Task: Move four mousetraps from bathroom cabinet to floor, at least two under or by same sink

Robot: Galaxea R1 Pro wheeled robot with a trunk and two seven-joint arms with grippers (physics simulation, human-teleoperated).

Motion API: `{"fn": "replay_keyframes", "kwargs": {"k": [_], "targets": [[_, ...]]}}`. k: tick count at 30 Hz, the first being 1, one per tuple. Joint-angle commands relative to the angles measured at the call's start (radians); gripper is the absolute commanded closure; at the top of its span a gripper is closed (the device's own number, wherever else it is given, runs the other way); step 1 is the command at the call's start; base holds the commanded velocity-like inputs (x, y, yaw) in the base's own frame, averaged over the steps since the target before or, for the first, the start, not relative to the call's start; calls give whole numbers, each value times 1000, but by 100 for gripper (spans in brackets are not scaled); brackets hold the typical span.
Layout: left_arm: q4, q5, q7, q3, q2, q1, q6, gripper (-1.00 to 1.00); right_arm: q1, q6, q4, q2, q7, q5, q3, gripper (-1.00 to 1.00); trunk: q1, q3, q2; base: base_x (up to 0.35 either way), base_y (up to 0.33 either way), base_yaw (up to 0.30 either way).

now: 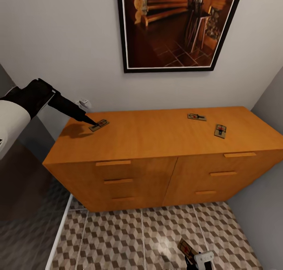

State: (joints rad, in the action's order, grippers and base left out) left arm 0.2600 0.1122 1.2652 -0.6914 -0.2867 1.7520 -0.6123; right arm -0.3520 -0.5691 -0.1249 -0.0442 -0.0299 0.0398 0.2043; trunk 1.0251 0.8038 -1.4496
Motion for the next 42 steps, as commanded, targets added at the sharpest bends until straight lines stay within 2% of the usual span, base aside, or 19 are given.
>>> {"fn": "replay_keyframes", "kwargs": {"k": [1, 9, 18, 42], "targets": [[2, 10, 7, 6, 0, 0, -10, -100, -1, -3, 1, 0, -4, 5, 3, 100, 0, 2, 0, 0, 0, 0], [2, 11, 7, 6, 0, 0, -10, -100, 0, -3, 1, 0, -4, 5, 3, 100, 0, 10, 0, 5, 5, 0], [2, 12, 6, 6, 0, 0, -10, -100, -1, -3, 1, 0, -4, 5, 3, 100, 0, 10, 0, 133, 119, 0], [2, 14, 3, 3, 2, -14, -10, -100, 0, -4, 1, 0, -4, 5, 3, 100, 0, 10, 0, 25, 3, 0]]}}
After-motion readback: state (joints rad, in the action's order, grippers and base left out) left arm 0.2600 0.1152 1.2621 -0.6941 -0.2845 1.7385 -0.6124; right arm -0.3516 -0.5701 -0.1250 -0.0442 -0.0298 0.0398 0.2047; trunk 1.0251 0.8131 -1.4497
